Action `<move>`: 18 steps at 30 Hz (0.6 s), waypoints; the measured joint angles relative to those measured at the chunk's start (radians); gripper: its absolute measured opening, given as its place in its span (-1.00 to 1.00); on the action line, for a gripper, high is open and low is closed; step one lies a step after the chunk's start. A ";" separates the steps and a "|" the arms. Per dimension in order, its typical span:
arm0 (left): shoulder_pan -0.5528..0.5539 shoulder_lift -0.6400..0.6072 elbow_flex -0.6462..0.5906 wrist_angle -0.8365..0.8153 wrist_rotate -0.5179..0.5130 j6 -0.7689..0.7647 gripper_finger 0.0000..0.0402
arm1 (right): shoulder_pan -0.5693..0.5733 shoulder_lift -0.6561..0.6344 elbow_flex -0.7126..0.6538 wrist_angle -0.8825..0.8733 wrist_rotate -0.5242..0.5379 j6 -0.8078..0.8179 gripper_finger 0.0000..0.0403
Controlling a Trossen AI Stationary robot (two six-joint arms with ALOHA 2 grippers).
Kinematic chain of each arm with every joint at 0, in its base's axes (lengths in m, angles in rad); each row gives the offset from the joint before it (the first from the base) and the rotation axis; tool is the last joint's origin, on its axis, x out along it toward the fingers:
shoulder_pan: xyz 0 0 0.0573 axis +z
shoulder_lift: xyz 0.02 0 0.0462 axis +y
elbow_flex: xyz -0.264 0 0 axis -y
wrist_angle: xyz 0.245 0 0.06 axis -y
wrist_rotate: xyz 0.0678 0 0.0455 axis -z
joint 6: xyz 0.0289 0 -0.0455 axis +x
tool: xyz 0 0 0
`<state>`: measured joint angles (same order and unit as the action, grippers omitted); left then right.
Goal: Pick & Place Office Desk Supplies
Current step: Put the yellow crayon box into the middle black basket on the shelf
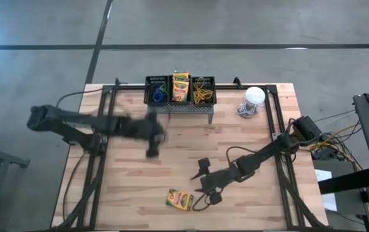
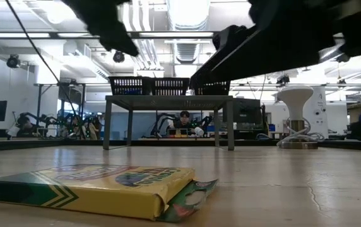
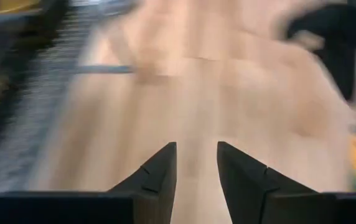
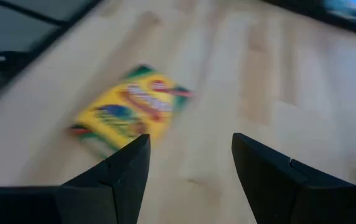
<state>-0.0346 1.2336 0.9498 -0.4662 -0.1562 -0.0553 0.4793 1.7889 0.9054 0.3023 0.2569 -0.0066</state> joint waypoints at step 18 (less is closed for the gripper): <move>-0.658 0.250 -0.444 0.746 -0.185 -0.433 -0.72 | 0.092 0.209 0.135 0.002 -0.099 -0.281 0.14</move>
<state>-0.6926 1.4840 0.5060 0.2803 -0.3411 -0.4885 0.5713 1.9980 1.0402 0.3046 0.1579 -0.2877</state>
